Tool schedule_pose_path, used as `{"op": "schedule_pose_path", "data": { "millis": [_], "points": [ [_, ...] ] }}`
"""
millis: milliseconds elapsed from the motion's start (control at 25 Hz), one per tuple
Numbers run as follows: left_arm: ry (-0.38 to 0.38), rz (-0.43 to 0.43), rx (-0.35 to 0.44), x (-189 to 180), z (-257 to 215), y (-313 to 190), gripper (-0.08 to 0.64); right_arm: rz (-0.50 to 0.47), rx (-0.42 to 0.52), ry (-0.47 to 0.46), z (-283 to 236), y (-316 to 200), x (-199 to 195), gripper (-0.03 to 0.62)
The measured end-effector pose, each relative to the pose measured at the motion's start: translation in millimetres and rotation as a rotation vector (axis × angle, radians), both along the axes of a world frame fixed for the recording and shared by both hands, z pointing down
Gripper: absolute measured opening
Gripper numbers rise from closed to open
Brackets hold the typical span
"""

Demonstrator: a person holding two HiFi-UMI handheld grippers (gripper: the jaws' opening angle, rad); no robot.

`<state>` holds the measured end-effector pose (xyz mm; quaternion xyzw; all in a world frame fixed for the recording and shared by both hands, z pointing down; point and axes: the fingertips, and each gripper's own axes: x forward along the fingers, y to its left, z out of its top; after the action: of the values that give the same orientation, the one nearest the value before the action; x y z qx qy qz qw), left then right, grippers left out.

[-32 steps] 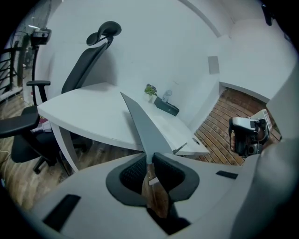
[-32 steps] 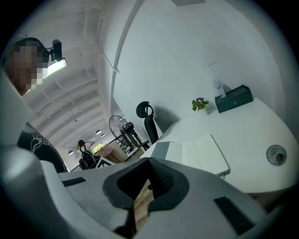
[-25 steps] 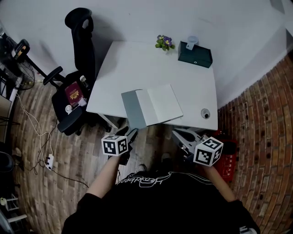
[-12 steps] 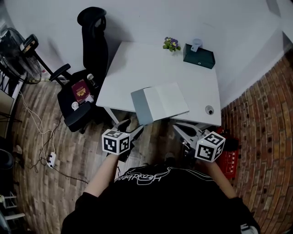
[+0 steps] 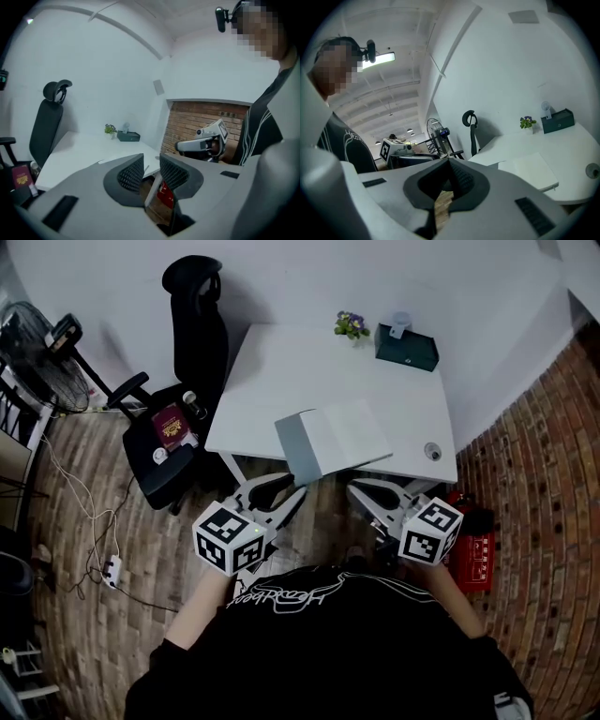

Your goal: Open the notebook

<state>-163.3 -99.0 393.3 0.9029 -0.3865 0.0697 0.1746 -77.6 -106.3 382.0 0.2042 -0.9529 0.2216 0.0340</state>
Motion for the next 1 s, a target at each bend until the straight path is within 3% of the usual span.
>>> {"op": "schedule_pose_path", "data": {
  "millis": [80,200,600,1000],
  "points": [
    [0.038,0.051,0.027,5.9,-13.4,9.8,0.077,-0.005,0.014,-0.024,-6.0,3.9,-1.9,0.0],
    [0.063,0.072,0.053,6.9,-23.7,16.2,0.049,-0.012,0.014,-0.06,-11.0,8.1,-4.4,0.0],
    [0.056,0.076,0.049,8.6,-19.8,27.1,0.043,-0.048,0.046,-0.058,-4.4,27.8,-11.0,0.0],
    [0.045,0.077,0.008,3.4,-1.9,24.3,0.043,-0.023,-0.012,-0.076,8.8,24.1,-10.0,0.0]
  ]
}}
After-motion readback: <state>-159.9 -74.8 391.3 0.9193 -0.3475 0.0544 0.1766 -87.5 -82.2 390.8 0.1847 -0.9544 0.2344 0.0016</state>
